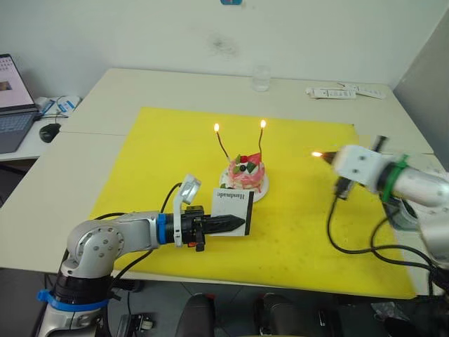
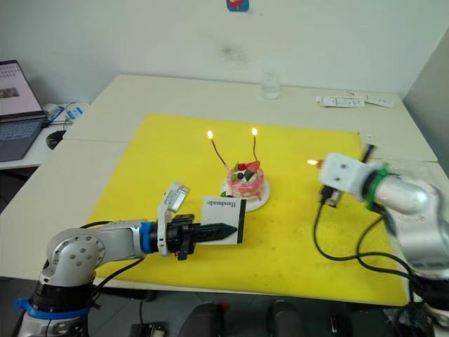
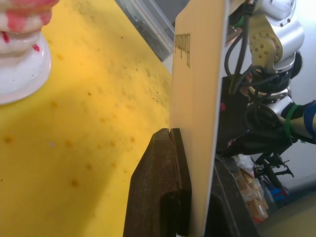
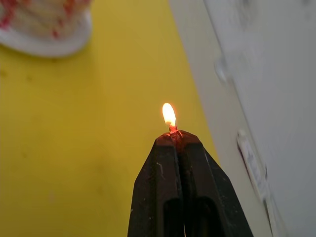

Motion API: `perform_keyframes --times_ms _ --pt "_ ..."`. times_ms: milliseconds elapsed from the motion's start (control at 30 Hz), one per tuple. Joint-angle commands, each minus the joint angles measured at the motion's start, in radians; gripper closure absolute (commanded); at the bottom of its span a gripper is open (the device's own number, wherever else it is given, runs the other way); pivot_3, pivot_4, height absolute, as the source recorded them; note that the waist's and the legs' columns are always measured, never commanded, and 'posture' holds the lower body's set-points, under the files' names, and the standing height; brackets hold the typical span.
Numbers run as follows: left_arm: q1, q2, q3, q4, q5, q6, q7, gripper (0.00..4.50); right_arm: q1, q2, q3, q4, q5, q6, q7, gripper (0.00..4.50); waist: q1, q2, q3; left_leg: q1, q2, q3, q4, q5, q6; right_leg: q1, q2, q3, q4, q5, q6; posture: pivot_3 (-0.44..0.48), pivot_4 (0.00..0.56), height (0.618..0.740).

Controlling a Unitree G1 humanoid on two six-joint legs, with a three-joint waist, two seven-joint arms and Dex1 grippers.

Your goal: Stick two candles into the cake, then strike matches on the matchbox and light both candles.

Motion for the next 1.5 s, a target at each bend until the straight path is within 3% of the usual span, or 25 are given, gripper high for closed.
perform_keyframes --times_ms 33,233,400,500,733,867,1067,1167,1300,1500 --pt "0.0 -0.021 -0.013 -0.022 -0.003 -0.012 0.005 4.5 0.077 0.035 -0.191 -0.053 0.01 0.121 -0.078 4.46 0.0 0.0 0.0 0.0 0.0 0.0 0.0 0.0 0.0 0.0 0.0 0.0 0.0 0.0 0.0 0.0 0.15 0.74" --pt "0.004 -0.055 -0.036 -0.019 0.031 -0.031 0.028 4.5 0.134 0.108 -0.352 0.014 0.017 0.276 -0.21 4.46 -0.007 0.001 -0.001 0.002 0.0 0.0 0.0 0.0 0.0 0.0 0.002 0.001 0.003 0.0 0.0 0.0 0.15 0.74" --pt "0.015 -0.076 -0.042 -0.017 0.059 -0.04 0.044 4.5 0.092 0.159 -0.396 0.093 0.081 0.423 -0.268 4.46 -0.007 0.002 -0.001 0.002 0.0 0.0 0.0 0.0 0.0 0.0 0.003 0.001 0.003 0.0 0.0 0.0 0.15 0.74" --pt "0.025 -0.079 -0.039 -0.022 0.066 -0.041 0.05 4.5 0.044 0.173 -0.403 0.128 0.104 0.486 -0.311 3.87 -0.009 0.004 -0.001 0.002 -0.001 0.001 0.0 0.0 0.0 0.0 0.003 0.002 0.003 0.0 0.0 0.0 0.15 0.74" --pt "0.054 -0.062 -0.015 -0.046 0.033 0.0 0.09 4.5 0.004 0.164 -0.386 0.1 0.148 0.485 -0.353 1.31 -0.009 0.005 -0.002 0.001 -0.001 0.0 0.0 0.0 0.0 0.0 0.004 0.001 0.002 0.0 0.0 0.0 0.15 0.74" --pt "0.046 -0.066 0.015 -0.045 -0.009 0.062 0.193 4.5 0.02 0.129 -0.387 0.035 0.182 0.421 -0.322 0.02 -0.009 0.005 -0.002 0.001 -0.001 0.0 0.0 0.0 0.0 0.0 0.004 0.002 0.001 0.0 0.0 0.0 0.15 0.74" --pt "0.008 -0.079 0.062 0.0 -0.17 0.176 0.376 4.5 0.086 0.024 -0.372 -0.114 0.354 0.28 -0.081 0.02 -0.009 0.005 -0.002 0.001 0.0 -0.001 0.0 0.0 0.0 0.0 0.004 0.001 0.001 0.0 0.0 0.0 0.15 0.74" --pt "-0.005 -0.079 0.064 0.033 -0.256 0.196 0.471 4.5 0.108 -0.024 -0.364 -0.17 0.473 0.342 0.015 0.02 -0.008 0.005 -0.002 0.001 0.0 -0.001 0.0 0.0 0.0 0.001 0.003 0.0 0.0 0.0 0.0 0.0 0.15 0.74" --pt "-0.035 -0.069 0.006 0.11 -0.452 0.181 0.647 4.5 0.115 -0.139 -0.31 -0.31 0.76 0.519 0.188 0.02 -0.008 0.005 -0.002 0.002 0.0 -0.001 0.0 0.0 0.0 0.001 0.002 0.001 0.001 0.0 0.0 0.0 0.15 0.74" --pt "-0.036 0.017 -0.112 0.129 -0.599 0.164 0.746 4.5 0.104 -0.2 -0.214 -0.338 0.848 0.532 0.18 0.02 -0.006 0.004 -0.001 0.002 0.0 -0.002 0.0 0.0 0.0 0.001 0.002 0.0 0.001 0.0 0.0 0.0 0.15 0.74"
